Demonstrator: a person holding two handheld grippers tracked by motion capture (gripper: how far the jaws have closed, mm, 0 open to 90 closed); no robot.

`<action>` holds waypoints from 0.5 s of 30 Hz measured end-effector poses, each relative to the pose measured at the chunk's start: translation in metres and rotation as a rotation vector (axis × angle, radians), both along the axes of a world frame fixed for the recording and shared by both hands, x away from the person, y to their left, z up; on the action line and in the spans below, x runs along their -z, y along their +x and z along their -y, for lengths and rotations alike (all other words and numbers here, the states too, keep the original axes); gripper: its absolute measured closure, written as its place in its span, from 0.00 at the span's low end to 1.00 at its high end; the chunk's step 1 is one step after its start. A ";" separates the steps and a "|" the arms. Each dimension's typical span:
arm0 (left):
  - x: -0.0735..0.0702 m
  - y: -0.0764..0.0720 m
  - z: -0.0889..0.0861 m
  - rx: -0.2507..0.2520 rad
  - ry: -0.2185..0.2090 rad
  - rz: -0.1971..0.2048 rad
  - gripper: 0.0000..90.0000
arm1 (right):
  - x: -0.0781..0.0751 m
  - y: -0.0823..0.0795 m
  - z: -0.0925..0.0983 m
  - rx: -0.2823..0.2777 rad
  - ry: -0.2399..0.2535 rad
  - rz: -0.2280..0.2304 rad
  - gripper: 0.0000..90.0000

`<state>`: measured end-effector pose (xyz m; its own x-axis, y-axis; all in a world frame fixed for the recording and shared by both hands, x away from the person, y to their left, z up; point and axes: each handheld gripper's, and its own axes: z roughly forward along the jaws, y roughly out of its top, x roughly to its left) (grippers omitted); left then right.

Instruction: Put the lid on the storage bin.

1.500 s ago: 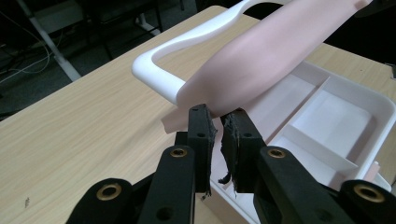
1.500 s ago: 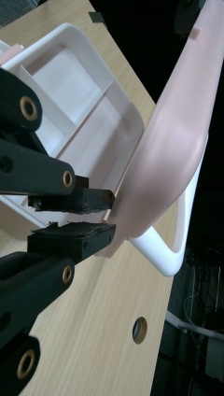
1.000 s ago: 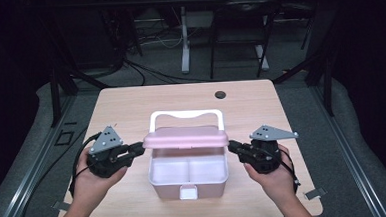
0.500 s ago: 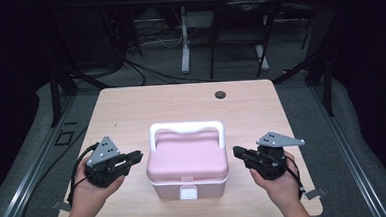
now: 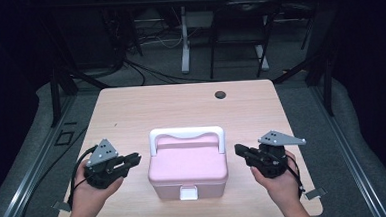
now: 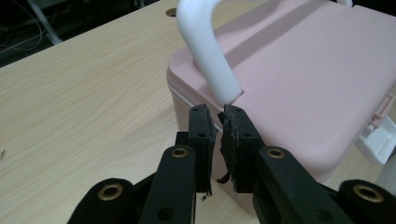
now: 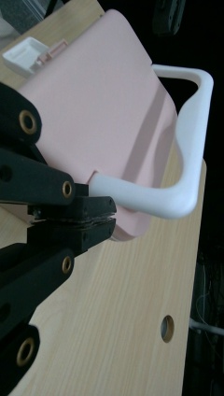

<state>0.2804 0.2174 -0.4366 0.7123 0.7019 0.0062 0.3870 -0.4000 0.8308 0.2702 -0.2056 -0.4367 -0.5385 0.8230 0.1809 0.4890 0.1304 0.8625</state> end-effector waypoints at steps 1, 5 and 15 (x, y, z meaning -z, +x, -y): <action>0.000 0.001 -0.001 -0.007 -0.003 0.003 0.90 | 0.000 0.001 0.001 0.004 -0.005 -0.003 0.98; 0.000 0.007 -0.007 -0.036 -0.020 0.004 0.88 | 0.000 0.006 0.004 0.035 -0.010 0.001 0.97; 0.012 0.022 -0.017 -0.098 -0.068 -0.031 0.81 | 0.014 0.016 0.019 0.114 0.023 -0.016 0.95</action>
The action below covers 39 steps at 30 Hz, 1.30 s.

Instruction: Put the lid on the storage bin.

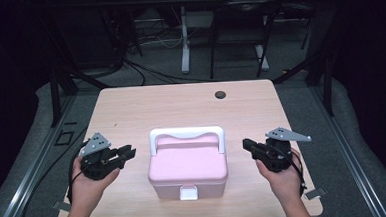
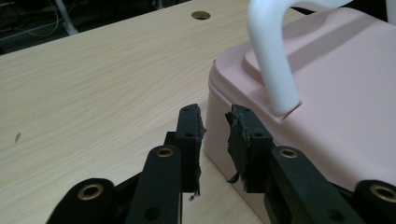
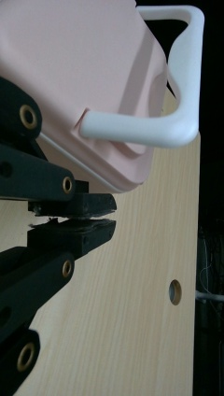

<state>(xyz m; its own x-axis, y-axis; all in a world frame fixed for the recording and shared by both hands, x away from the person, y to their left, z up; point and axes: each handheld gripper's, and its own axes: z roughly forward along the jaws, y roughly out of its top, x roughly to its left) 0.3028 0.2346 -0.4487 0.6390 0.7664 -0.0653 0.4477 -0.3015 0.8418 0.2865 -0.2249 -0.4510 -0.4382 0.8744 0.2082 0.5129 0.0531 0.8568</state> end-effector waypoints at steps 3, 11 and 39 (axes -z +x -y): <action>0.007 0.001 -0.004 -0.017 -0.010 -0.012 0.79 | 0.007 0.000 0.007 0.025 0.017 -0.015 0.94; 0.029 0.001 -0.015 -0.050 -0.024 -0.044 0.75 | 0.027 -0.004 0.023 0.085 0.031 -0.032 0.91; 0.083 0.004 -0.023 -0.080 0.001 -0.085 0.58 | 0.081 0.002 0.031 0.133 -0.034 -0.066 0.77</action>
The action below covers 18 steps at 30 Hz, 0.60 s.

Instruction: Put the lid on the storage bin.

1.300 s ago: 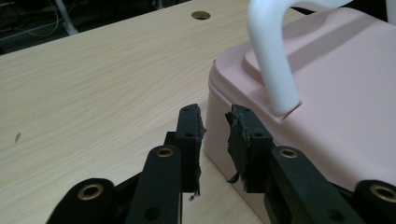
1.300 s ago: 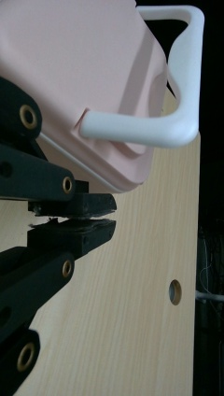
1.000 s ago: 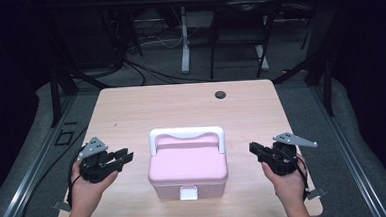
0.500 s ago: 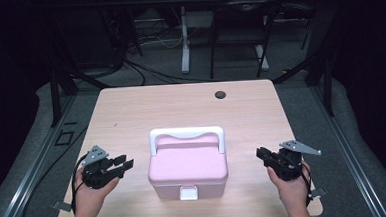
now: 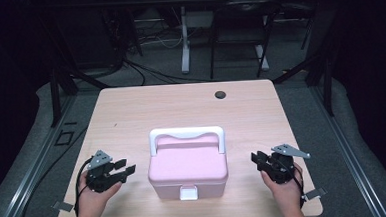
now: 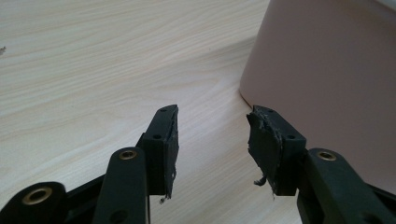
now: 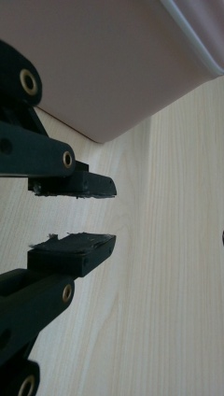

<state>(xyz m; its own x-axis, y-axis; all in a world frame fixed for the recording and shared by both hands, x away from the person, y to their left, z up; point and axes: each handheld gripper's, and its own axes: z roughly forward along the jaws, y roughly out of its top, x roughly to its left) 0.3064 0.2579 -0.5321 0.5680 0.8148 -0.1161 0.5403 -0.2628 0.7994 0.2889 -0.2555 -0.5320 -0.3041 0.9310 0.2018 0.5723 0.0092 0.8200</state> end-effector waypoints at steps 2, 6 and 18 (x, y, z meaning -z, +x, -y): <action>0.003 0.001 0.000 -0.001 -0.003 -0.009 0.58 | 0.003 0.000 -0.001 0.001 -0.006 -0.001 0.77; 0.008 0.001 0.001 0.003 0.005 -0.022 0.58 | 0.008 0.003 -0.003 -0.004 -0.001 -0.002 0.73; 0.018 0.003 0.011 0.030 0.046 -0.041 0.57 | 0.012 0.004 -0.005 -0.006 -0.016 -0.019 0.67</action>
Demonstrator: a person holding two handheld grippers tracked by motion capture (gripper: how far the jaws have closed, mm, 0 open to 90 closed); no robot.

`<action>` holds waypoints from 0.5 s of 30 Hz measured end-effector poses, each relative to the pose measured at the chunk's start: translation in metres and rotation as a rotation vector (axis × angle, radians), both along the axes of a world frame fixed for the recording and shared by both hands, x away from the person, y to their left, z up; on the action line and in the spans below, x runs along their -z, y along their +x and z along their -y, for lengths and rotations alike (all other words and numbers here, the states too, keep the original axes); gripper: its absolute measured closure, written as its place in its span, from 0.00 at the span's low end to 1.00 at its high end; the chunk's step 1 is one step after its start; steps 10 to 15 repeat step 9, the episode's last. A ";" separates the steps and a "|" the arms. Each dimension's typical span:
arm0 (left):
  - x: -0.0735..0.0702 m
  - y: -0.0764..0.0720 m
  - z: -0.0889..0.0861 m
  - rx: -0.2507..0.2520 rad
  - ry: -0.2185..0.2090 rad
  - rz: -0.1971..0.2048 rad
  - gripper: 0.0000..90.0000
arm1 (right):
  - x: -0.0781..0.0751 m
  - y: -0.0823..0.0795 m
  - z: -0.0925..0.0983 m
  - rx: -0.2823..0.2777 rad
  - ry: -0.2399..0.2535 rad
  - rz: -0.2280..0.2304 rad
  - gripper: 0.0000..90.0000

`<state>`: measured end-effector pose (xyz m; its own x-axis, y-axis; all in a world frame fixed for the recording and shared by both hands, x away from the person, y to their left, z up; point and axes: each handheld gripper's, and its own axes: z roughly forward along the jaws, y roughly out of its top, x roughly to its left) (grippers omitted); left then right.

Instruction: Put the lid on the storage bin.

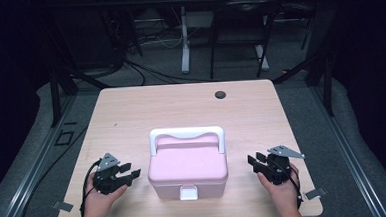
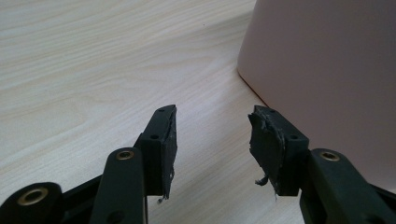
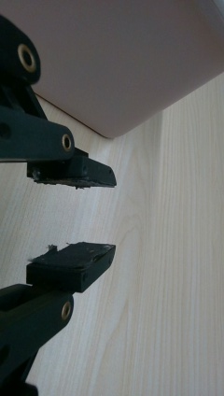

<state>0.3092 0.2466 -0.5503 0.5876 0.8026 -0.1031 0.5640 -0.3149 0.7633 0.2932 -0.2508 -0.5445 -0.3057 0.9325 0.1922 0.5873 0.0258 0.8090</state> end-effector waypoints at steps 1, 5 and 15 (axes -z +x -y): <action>0.001 0.000 0.000 -0.003 -0.003 -0.003 0.57 | 0.000 0.000 0.000 -0.005 -0.004 0.001 0.66; 0.002 0.001 0.000 -0.003 -0.002 -0.007 0.56 | 0.002 0.001 -0.002 -0.002 -0.017 -0.003 0.65; 0.001 0.001 -0.002 -0.009 -0.012 -0.005 0.56 | 0.003 0.001 -0.001 0.002 -0.015 -0.012 0.65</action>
